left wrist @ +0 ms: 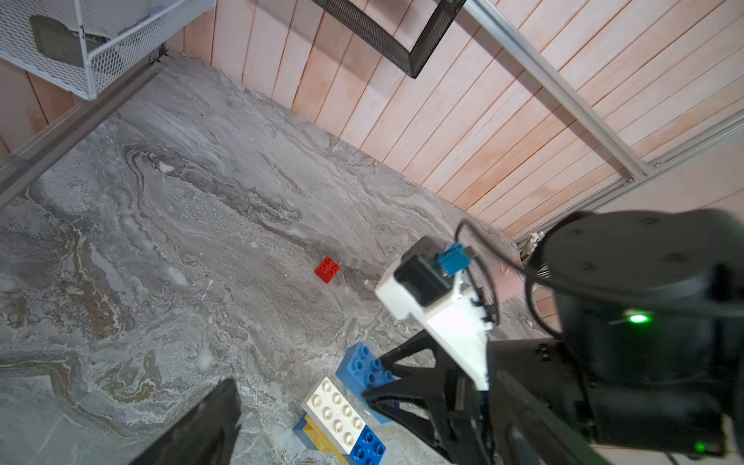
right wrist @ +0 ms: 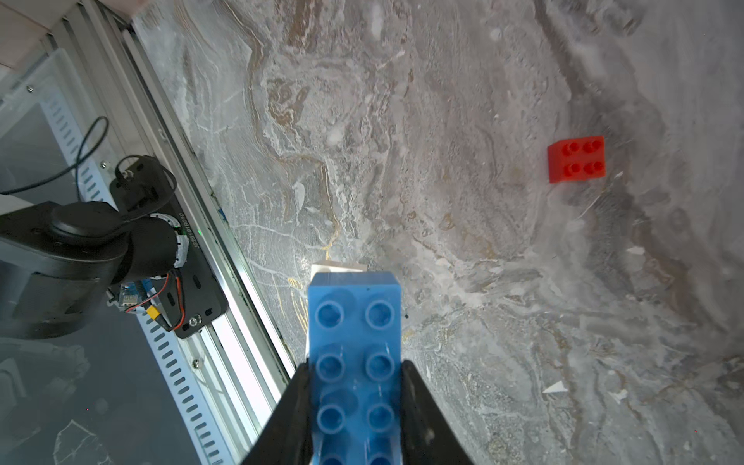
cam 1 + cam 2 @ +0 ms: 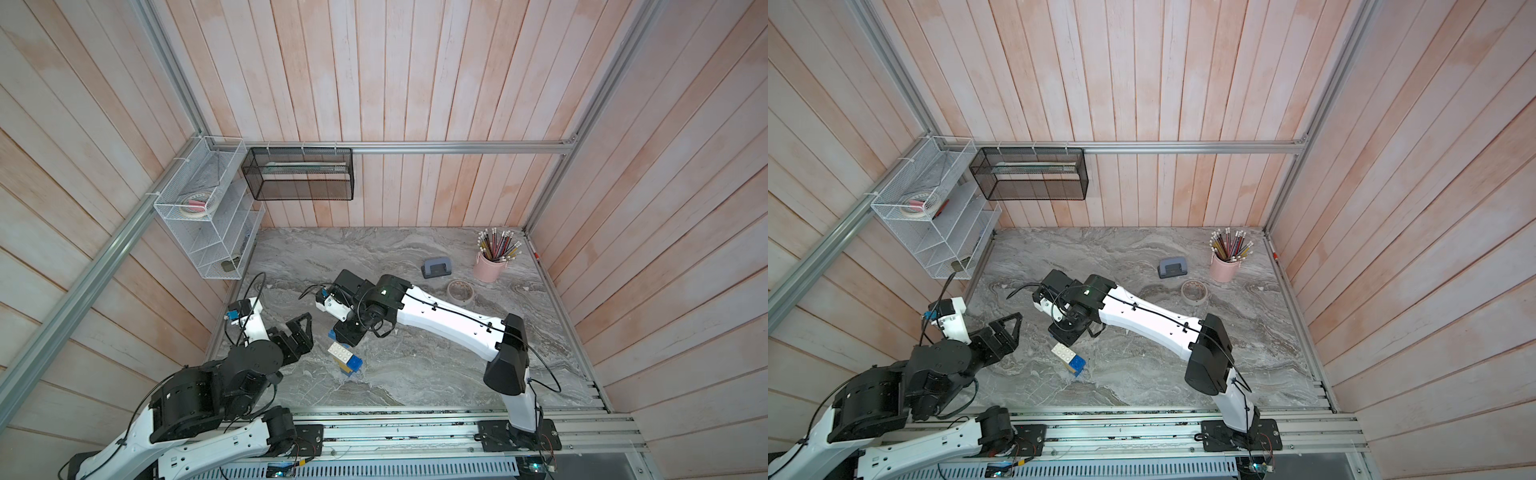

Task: Assemble a spoon with lego
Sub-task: Assemble the lego brick with the lego brick.

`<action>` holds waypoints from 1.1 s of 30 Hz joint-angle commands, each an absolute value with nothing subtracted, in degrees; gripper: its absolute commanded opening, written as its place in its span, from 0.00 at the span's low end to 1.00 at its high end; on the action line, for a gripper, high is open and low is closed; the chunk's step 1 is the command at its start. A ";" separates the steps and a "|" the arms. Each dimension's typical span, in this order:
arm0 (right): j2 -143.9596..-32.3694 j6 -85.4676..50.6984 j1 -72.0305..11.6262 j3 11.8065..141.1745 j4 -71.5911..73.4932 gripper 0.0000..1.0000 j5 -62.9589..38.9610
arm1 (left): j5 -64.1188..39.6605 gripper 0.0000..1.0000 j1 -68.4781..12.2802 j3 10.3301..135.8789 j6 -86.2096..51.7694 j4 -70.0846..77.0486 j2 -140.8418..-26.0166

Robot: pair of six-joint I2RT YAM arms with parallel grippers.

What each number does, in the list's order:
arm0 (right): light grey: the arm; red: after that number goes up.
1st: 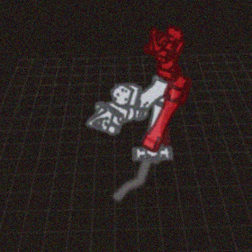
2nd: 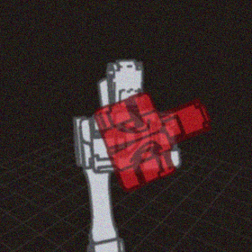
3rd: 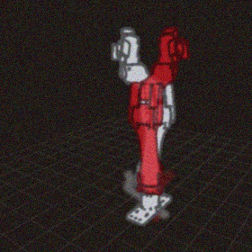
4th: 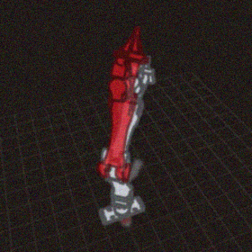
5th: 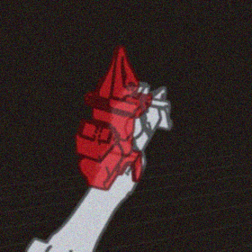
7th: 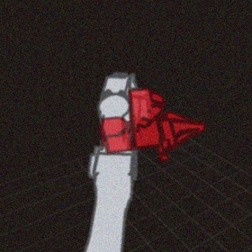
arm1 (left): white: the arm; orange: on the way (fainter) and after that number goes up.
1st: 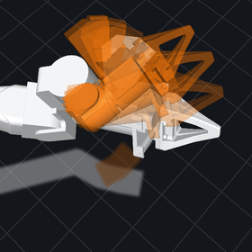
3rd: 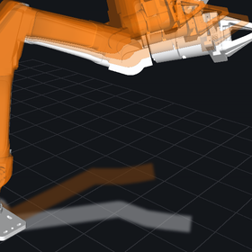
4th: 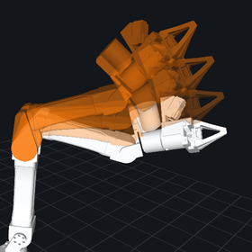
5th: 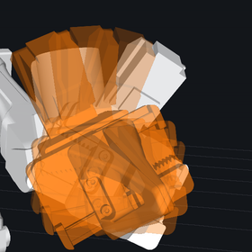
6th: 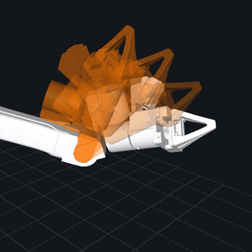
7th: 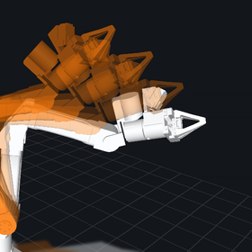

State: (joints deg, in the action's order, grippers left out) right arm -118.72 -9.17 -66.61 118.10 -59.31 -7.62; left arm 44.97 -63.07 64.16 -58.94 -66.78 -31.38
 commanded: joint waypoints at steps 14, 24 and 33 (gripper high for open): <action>-120.83 -17.21 -70.02 119.00 -62.97 0.09 -2.43 | 42.72 1.00 -63.02 59.55 -53.95 -63.57 -26.84; -118.15 -17.79 -70.68 114.21 -58.72 0.08 -1.91 | 42.50 1.00 -63.02 58.17 -53.94 -62.98 -26.18; -114.93 -17.40 -71.28 113.85 -57.22 0.08 0.21 | 42.87 1.00 -63.02 57.96 -54.11 -63.28 -26.15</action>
